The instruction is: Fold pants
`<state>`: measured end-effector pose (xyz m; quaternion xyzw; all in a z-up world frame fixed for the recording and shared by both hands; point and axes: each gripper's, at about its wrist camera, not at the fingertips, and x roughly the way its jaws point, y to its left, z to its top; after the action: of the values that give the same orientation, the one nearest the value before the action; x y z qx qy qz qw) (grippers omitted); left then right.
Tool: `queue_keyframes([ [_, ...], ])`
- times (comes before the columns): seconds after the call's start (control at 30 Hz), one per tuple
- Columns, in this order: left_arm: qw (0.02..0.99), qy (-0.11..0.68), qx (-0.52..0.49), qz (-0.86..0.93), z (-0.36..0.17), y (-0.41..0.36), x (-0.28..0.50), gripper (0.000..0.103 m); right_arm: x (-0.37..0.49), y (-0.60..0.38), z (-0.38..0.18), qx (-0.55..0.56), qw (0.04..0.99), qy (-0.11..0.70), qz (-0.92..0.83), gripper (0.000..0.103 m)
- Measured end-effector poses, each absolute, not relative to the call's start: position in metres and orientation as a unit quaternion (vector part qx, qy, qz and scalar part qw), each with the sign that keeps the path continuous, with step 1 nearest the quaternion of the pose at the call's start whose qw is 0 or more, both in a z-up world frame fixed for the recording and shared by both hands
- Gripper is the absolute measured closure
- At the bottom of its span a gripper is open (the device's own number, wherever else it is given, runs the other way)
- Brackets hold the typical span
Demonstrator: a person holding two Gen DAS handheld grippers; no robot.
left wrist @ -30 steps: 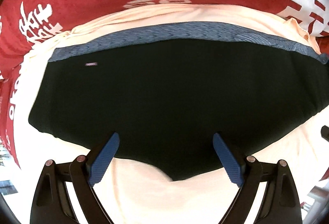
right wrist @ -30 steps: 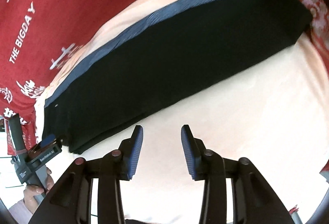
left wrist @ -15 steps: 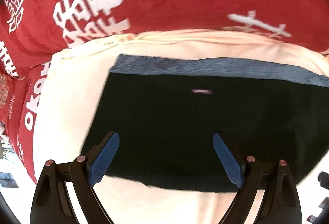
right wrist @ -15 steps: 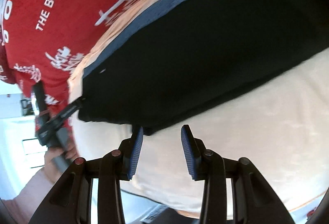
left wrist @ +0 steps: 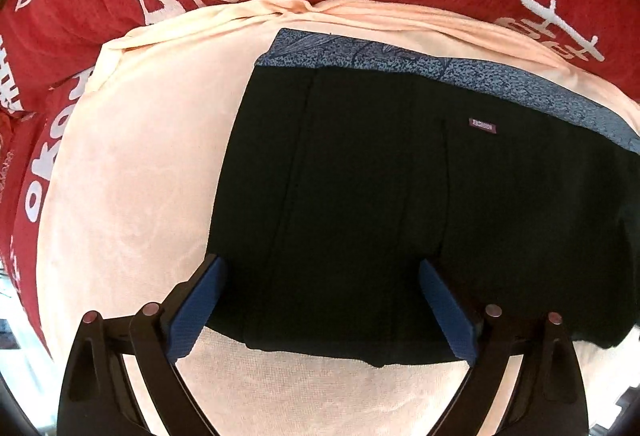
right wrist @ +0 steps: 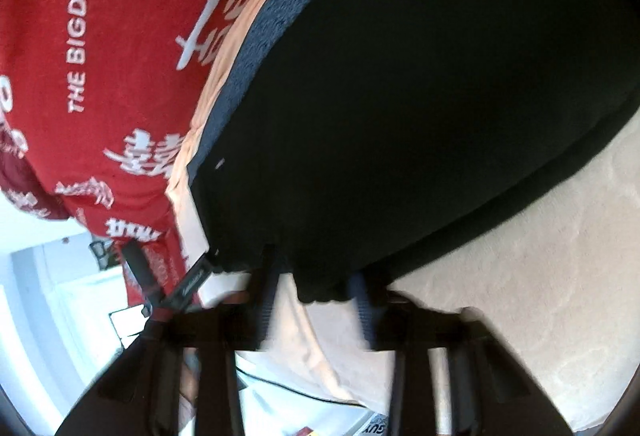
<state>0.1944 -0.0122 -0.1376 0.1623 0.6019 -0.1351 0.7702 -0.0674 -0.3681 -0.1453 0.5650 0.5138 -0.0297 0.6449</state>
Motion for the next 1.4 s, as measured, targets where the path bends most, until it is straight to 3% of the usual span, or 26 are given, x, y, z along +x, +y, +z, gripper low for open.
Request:
queue_keyframes([
  [0.23,0.775,0.592,0.168,-0.144,-0.134,-0.007,0.188,0.006,-0.073,-0.351,-0.131,0.479,0.683,0.549,-0.055,0.096],
  [0.37,0.779,0.586,0.177,-0.135,-0.133,-0.01,0.181,0.006,-0.081,-0.351,-0.14,0.494,0.677,0.541,-0.068,0.096],
  [0.53,0.769,0.599,0.187,-0.12,-0.112,-0.02,0.175,0.006,-0.091,-0.359,-0.117,0.431,0.686,0.584,-0.057,0.094],
  [0.7,0.772,0.582,0.181,-0.181,-0.082,-0.063,0.145,0.006,-0.09,-0.394,-0.082,0.343,0.742,0.566,-0.106,0.094],
  [0.87,0.751,0.585,0.173,-0.254,-0.09,-0.142,0.114,0.006,-0.07,-0.427,-0.088,0.301,0.755,0.565,-0.141,0.094],
  [0.97,0.739,0.59,0.2,-0.257,-0.113,-0.177,0.095,0.006,-0.074,-0.433,-0.116,0.312,0.724,0.594,-0.158,0.094],
  [1.03,0.736,0.594,0.218,-0.24,-0.126,-0.182,0.084,0.006,-0.086,-0.434,-0.118,0.338,0.733,0.568,-0.161,0.094],
  [1.4,0.722,0.632,0.182,-0.214,-0.118,-0.172,0.078,0.006,-0.108,-0.423,-0.109,0.335,0.72,0.588,-0.151,0.094],
])
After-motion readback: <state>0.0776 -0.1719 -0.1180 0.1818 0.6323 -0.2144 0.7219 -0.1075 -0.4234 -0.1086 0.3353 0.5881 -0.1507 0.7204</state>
